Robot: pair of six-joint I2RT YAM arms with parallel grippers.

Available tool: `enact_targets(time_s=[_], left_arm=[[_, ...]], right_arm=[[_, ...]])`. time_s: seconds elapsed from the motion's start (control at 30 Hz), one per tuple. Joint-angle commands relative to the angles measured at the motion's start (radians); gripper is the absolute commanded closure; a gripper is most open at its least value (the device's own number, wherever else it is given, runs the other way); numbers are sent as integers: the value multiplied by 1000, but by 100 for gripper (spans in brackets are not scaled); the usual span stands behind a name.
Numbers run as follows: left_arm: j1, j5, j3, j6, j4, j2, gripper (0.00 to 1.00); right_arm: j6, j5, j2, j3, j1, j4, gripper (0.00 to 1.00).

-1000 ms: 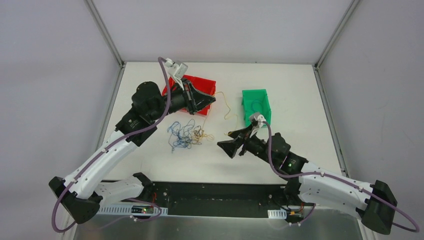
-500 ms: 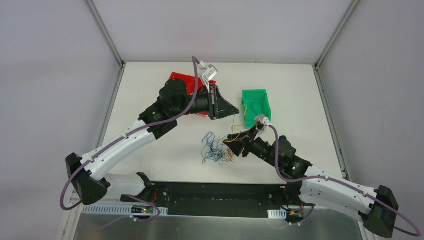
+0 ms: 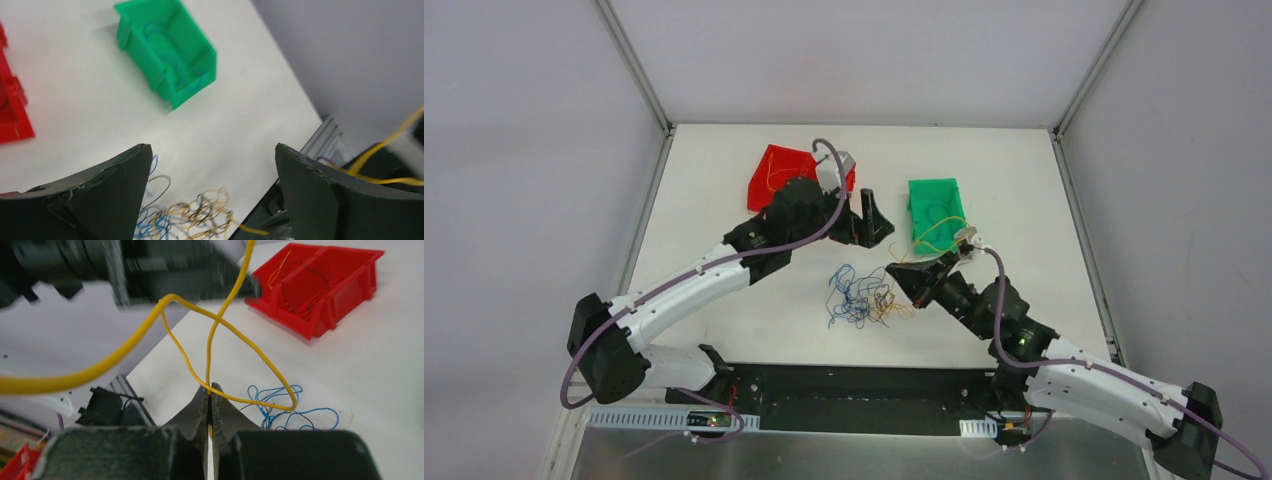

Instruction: Untangle the cables

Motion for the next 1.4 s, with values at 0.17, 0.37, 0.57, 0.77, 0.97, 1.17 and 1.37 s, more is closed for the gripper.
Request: enact_targets(time_s=[0.17,0.37,0.57,0.77,0.97,1.17,1.37], left_arm=[[-1,273,-389,291,412,-20,1],[-55,489,-362,427,425,90,12],[-68,459,-359,429,486,172,19],[-69,333,-285,386,421,260,47],[-68,417,-237,316,479,353,31],[-69,437,-220,269,542,427,47],[-69,424,-199,178,561,440,100]], right_arm=[[99,305,-131,22,-10,-93,100],[102,278,-168,19,-10,-106,100],[108,239,-149,30,-12,-108,100],[116,206,-127,32,-12,-100,100],[119,200,-141,27,-11,-99,100],[126,193,-157,24,-12,-98,100],[124,243,-230,10,-11,-119,100]])
